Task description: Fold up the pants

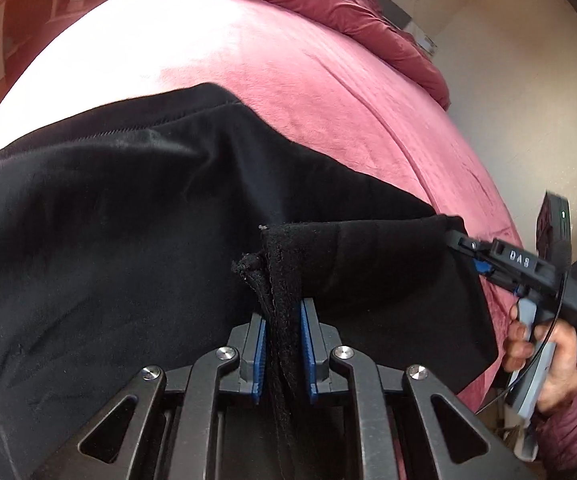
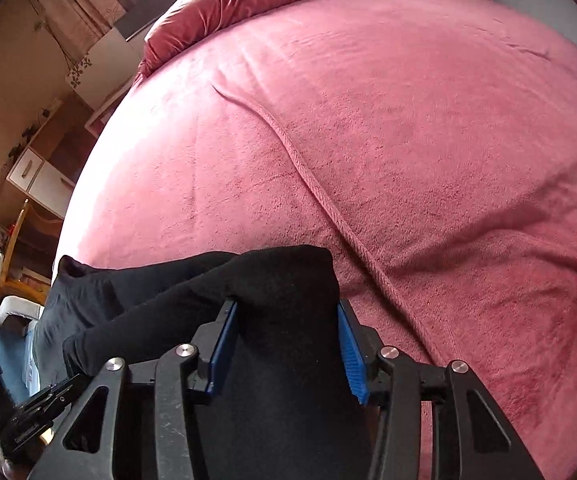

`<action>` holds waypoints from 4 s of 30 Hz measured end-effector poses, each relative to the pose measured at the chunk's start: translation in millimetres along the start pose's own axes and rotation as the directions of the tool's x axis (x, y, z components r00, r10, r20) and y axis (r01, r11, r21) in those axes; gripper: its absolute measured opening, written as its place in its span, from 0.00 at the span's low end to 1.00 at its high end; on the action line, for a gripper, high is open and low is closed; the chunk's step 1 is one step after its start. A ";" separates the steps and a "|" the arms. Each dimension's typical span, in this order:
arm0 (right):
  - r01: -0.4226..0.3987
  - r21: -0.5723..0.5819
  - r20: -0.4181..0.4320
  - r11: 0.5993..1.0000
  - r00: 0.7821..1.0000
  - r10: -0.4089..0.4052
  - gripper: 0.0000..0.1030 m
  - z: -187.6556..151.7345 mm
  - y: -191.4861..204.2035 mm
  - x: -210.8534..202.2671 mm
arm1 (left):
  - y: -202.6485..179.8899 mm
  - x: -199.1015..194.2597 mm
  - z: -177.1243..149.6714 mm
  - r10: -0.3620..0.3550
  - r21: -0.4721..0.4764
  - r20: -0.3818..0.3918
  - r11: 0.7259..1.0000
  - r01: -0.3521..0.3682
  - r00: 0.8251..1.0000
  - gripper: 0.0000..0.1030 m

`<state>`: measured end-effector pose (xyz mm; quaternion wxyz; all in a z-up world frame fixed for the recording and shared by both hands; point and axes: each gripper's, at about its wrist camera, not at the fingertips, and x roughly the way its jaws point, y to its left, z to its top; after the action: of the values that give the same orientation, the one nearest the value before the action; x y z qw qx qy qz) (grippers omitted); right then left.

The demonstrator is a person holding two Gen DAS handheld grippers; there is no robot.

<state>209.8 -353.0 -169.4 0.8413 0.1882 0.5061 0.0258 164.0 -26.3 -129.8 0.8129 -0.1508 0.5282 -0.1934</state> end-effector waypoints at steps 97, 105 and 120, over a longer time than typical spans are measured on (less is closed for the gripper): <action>-0.157 -0.395 -0.067 0.905 0.988 0.142 0.63 -130.9 170.2 -54.8 | 302.8 -144.6 -135.7 0.114 -0.881 0.201 0.455 0.129 0.973 0.46; -0.141 -0.379 -0.058 0.915 0.990 0.128 0.63 -127.7 165.9 -55.7 | 279.1 -163.7 -116.8 0.157 -0.802 0.284 0.580 0.145 0.946 0.14; -0.625 -0.152 -0.221 0.765 0.776 0.591 0.67 -47.7 194.7 -59.6 | 72.6 -169.2 -28.3 -0.285 -0.097 0.340 0.937 0.335 0.896 0.13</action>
<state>168.3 -172.4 -72.3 0.7591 0.2470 0.4772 0.3675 87.2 116.5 -38.2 0.8326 -0.3245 0.3712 -0.2523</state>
